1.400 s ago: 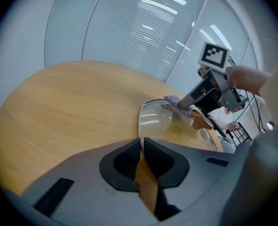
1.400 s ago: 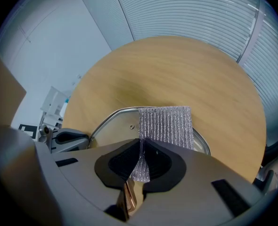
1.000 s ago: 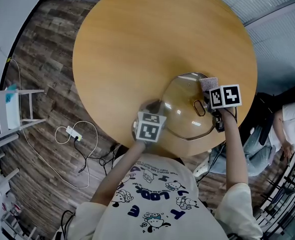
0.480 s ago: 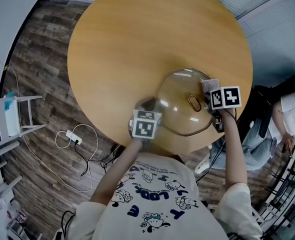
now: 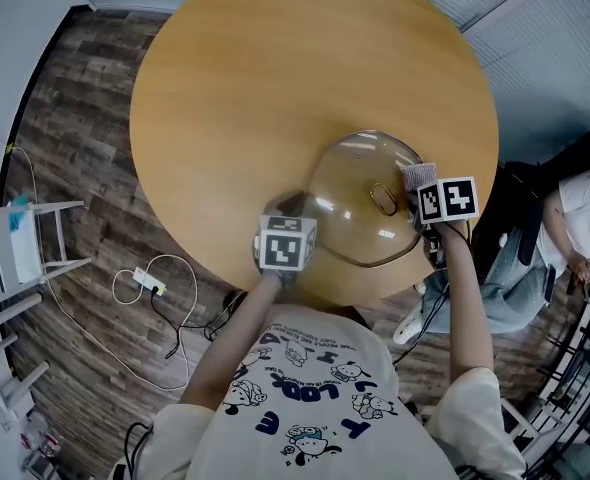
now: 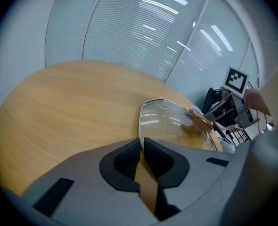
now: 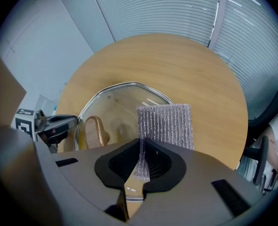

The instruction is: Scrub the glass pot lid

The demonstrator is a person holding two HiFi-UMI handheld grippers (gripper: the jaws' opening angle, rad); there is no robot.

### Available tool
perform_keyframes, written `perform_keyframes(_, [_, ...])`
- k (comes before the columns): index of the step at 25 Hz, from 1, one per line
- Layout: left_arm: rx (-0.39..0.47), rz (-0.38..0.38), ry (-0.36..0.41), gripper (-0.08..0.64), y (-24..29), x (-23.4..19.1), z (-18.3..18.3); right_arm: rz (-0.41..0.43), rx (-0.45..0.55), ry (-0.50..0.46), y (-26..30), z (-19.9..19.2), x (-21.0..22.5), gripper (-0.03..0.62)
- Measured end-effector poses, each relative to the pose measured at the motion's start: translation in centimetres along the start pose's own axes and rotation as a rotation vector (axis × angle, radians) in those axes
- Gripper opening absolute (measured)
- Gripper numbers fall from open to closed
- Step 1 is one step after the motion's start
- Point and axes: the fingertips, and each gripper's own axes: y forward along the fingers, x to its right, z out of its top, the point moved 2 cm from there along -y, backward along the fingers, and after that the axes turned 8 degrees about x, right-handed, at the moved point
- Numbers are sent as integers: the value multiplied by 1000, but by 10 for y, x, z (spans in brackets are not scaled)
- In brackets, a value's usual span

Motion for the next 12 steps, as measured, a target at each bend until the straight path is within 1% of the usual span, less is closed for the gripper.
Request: perform_keyframes(12, [2,7,17,34,2,0,-1,-8,-10,25,-8,-36,3,44])
